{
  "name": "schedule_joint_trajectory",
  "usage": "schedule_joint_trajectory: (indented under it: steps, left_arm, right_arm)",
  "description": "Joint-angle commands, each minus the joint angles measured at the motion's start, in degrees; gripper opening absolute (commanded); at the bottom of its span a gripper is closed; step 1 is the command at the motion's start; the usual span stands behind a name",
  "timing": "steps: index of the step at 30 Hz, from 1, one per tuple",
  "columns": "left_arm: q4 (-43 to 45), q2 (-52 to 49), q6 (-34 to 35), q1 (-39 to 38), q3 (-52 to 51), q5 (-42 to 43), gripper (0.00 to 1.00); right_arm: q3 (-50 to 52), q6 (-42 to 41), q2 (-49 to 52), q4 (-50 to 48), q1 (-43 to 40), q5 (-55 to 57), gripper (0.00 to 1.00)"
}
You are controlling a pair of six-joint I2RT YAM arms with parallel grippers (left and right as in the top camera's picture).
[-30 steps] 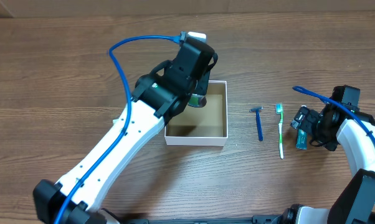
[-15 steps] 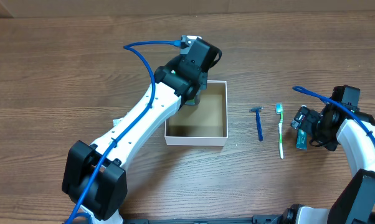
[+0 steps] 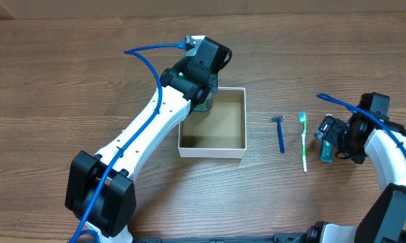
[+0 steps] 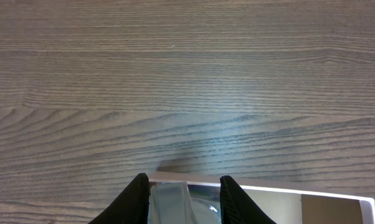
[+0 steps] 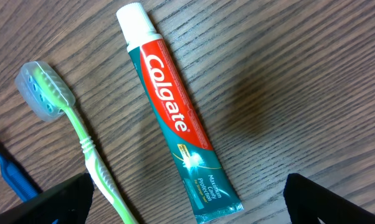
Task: Pack container
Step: 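Lift the soap bottle with the left gripper into the box, then release the soap bottle in the box and withdraw left gripper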
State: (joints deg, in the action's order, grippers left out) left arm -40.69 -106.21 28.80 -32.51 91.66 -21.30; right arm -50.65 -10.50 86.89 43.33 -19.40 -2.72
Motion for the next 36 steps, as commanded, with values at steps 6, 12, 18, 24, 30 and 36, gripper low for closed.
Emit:
schedule_joint_trajectory:
  steps: [6,12,18,24,30,36]
  left_arm:
    - [0.9,-1.9,2.1,0.5,0.7,-1.6,0.33]
    - [1.2,-3.9,2.1,0.7,0.6,-3.3,0.36]
    - [1.0,-3.9,2.0,0.7,0.6,-3.1,0.82]
    - [0.1,-3.2,-4.6,0.7,2.2,-3.1,0.87]
    - [-13.2,6.0,-12.8,1.7,6.8,-3.3,1.00]
    - [-28.3,18.3,-12.1,6.9,6.9,0.6,1.00]
  right_arm:
    - [-1.1,-0.2,-0.1,-0.2,0.3,0.0,1.00]
    - [-1.1,-0.2,-0.1,-0.2,0.3,0.0,1.00]
    - [-1.1,-0.2,-0.1,-0.2,0.3,0.0,1.00]
    - [-1.1,-0.2,-0.1,-0.2,0.3,0.0,1.00]
    - [-1.1,-0.2,-0.1,-0.2,0.3,0.0,1.00]
    - [-1.1,-0.2,-0.1,-0.2,0.3,0.0,1.00]
